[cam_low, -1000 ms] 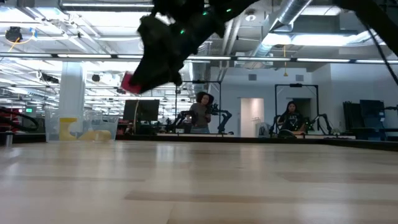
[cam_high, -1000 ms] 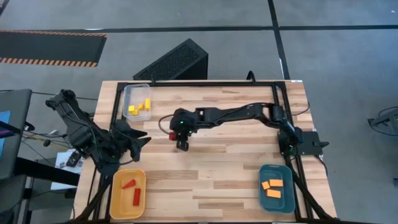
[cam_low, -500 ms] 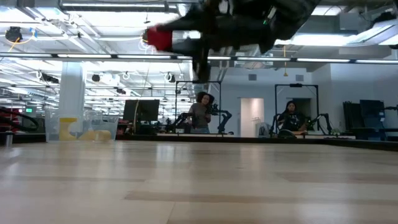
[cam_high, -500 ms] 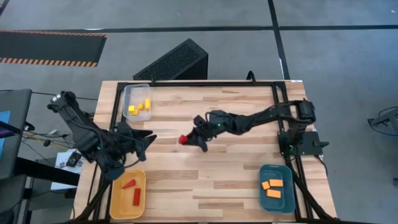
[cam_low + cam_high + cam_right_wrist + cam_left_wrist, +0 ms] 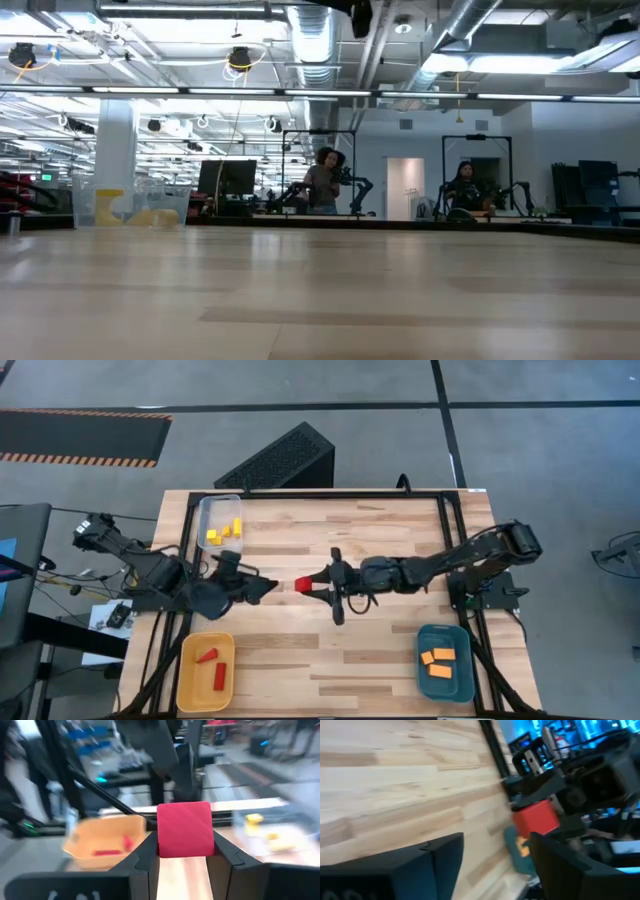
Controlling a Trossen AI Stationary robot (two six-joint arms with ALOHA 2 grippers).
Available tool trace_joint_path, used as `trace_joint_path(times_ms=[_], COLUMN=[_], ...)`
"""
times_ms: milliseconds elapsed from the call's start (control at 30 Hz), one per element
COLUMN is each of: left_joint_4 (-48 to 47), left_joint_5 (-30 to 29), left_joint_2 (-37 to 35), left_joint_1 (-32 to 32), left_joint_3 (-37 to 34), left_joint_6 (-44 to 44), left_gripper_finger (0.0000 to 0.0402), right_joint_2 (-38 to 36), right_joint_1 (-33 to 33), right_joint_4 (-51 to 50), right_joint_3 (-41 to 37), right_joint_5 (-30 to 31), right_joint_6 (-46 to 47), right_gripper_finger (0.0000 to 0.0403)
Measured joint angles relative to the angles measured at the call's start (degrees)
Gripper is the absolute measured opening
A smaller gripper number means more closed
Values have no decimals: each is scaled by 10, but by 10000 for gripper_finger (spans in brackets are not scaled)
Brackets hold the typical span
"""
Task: Sort & place blocks by color
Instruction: Put the red block into the yellow bin
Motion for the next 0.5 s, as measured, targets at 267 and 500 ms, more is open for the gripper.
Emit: trace_joint_path(times_ms=[267, 500], left_joint_4=[146, 157], left_joint_5=[78, 171], left_joint_2=[16, 68], left_joint_1=[66, 115], left_joint_3=[0, 0], left_joint_6=[108, 102], left_gripper_finger=[288, 317], right_joint_2=[8, 20], right_joint_1=[36, 58], right_joint_4=[-127, -202], right_joint_3=[55, 120], right_joint_5=[164, 266], right_joint_6=[-144, -238], right_gripper_finger=[124, 131])
